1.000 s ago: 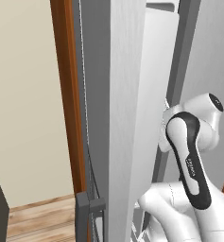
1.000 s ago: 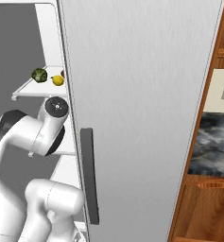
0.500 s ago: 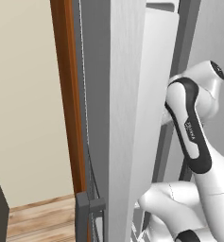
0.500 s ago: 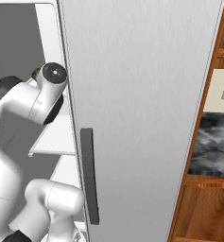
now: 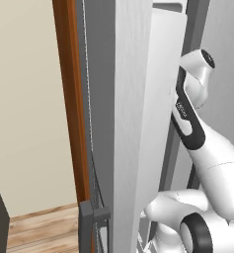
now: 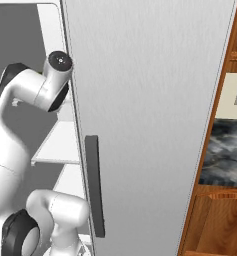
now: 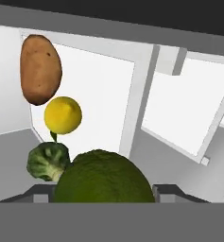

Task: Take the lime and potato from the second highest rack and move them to the highest rack where the lemon and broccoli are located, to maximize freezer space. Close the freezer door after rearranging.

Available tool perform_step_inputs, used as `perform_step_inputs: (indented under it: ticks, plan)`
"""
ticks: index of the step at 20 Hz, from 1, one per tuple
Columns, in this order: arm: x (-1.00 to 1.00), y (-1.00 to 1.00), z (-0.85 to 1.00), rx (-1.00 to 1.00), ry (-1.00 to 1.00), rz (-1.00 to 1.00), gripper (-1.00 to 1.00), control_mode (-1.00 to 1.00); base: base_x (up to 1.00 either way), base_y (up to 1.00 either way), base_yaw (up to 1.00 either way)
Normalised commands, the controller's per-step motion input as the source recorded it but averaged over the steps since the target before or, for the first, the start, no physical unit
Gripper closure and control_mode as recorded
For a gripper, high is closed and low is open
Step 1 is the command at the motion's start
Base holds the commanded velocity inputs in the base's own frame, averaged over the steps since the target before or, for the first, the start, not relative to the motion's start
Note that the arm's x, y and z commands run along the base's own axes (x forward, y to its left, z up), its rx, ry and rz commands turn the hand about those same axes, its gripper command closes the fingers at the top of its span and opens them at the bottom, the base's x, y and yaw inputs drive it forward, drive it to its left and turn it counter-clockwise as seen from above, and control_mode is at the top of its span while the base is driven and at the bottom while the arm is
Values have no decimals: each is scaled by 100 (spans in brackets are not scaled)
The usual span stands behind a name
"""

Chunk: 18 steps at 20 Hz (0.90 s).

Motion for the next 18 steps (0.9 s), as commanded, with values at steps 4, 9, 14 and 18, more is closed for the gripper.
perform_step_inputs:
  ticks: [4,9,14,18]
  plan:
    - [62,34,4,-2,-6,0,100,-100,0,0,0]
    - [95,5,28,0,0,0,100,-100,0,0,0]
    - [97,5,21,0,0,0,100,-100,0,0,0]
    - [92,16,0,0,0,0,100,-100,0,0,0]
